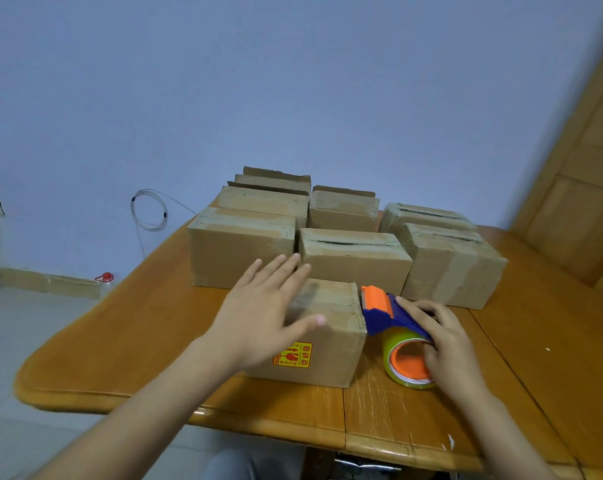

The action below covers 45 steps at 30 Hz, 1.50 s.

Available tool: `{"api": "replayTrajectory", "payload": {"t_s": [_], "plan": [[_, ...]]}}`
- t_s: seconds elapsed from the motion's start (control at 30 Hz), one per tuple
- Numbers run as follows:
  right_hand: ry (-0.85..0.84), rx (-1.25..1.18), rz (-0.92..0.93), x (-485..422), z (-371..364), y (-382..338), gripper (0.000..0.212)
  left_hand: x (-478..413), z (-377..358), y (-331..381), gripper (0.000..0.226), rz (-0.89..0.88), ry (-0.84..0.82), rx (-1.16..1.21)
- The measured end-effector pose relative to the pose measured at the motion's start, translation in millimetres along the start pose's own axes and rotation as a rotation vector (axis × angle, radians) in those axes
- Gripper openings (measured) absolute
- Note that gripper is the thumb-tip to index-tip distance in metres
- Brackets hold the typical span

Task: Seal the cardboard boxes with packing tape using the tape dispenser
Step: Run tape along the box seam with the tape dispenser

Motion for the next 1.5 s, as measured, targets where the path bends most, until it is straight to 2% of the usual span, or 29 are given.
{"api": "replayTrajectory", "payload": {"t_s": [0.13,0.3,0.43,0.57,0.77,1.07,1.13,1.27,1.5], "plan": [[0.017,0.007,0.037,2.9,-7.3,-20.4,0.092,-22.6,-10.8,36.7,0.099,-0.100,-0.080,0.018],[0.018,0.017,0.042,6.5,-15.1,-42.0,0.093,-30.8,-19.3,27.1,0.093,-0.048,-0.229,-0.045],[-0.071,-0.035,0.029,3.8,-17.5,-53.7,0.094,-27.5,-14.2,12.4,0.089,-0.044,-0.282,-0.040],[-0.114,-0.007,0.057,-4.6,-21.2,-67.8,0.096,-26.3,-12.7,-3.9,0.107,-0.040,-0.293,-0.014],[-0.203,0.057,0.053,-2.7,-18.1,-64.9,0.095,-28.3,-15.0,-7.7,0.092,-0.047,-0.324,-0.012],[-0.343,0.117,0.041,0.0,-5.3,-66.3,0.090,-28.1,-15.8,-7.5,0.105,-0.048,-0.330,0.027],[-0.380,0.160,0.019,1.2,-3.4,-69.2,0.094,-28.0,-16.5,-7.3,0.103,-0.044,-0.324,0.029],[-0.339,0.278,0.051,3.6,1.2,-64.2,0.113,-27.2,-17.6,-7.8,0.099,-0.044,-0.295,0.013],[-0.476,0.287,0.099,0.9,7.6,-61.1,0.087,-26.1,-17.7,-7.2,0.097,-0.038,-0.298,0.011]]}}
Point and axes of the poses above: each hand's wrist, its own x-axis away from the middle knuckle, its own z-axis out of the back of the hand, y = z × x, the point moved 3 cm from there along -x, towards the middle knuckle, and after that the axes turned 11 degrees about -y, right-handed, at the moved point
